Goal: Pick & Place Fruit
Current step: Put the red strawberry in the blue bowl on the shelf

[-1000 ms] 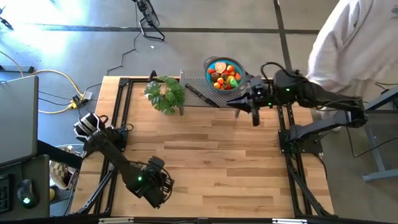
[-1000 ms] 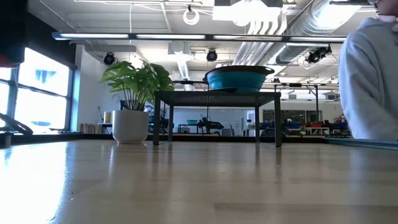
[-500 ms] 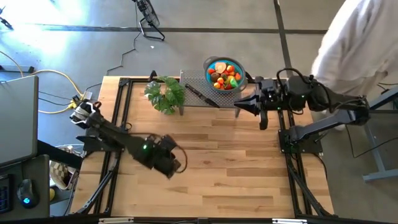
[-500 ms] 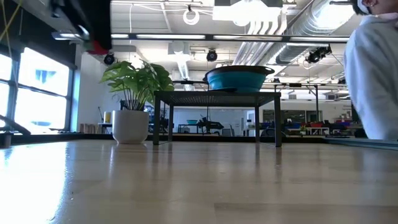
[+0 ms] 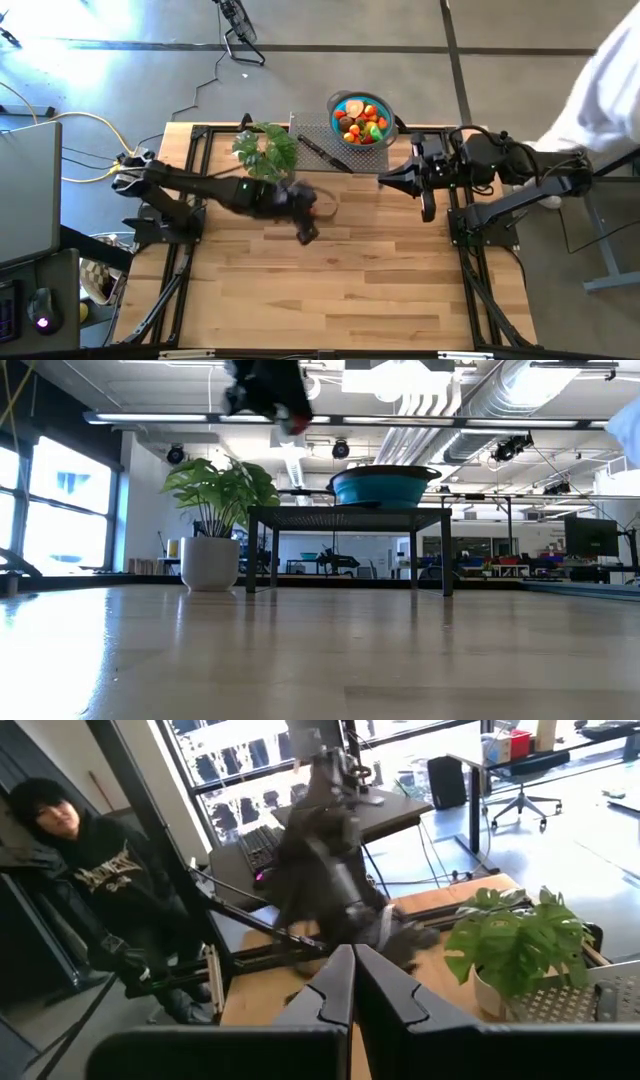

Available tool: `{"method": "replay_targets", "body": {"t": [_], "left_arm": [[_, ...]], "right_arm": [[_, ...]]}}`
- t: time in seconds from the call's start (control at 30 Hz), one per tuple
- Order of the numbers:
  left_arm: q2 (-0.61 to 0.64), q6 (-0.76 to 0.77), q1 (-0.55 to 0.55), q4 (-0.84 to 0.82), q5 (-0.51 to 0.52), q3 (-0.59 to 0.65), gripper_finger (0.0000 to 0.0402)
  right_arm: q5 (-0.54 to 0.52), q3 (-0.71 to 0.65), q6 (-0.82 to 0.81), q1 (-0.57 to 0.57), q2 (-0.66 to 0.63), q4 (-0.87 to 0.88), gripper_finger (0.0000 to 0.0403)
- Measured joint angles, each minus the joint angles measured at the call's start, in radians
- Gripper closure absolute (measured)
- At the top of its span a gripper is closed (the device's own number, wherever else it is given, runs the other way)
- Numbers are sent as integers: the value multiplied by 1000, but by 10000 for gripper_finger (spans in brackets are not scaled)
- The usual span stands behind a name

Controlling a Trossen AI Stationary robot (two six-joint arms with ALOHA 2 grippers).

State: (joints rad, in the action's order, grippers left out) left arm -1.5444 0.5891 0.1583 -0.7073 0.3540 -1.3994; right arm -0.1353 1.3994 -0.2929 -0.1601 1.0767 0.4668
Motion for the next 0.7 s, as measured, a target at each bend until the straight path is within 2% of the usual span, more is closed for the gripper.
{"method": "replay_targets", "body": {"t": [0.37, 0.5, 0.7], "left_arm": [[-1, -276, -258, 414, -200, 0, 261], [-8, -298, -349, 535, -273, 0, 261], [-27, -297, -452, 645, -289, -2, 261]], "right_arm": [[-78, 0, 96, 39, -63, 138, 400], [-128, 0, 116, 65, -86, 156, 400], [-135, 0, 115, 85, -94, 161, 400]]}}
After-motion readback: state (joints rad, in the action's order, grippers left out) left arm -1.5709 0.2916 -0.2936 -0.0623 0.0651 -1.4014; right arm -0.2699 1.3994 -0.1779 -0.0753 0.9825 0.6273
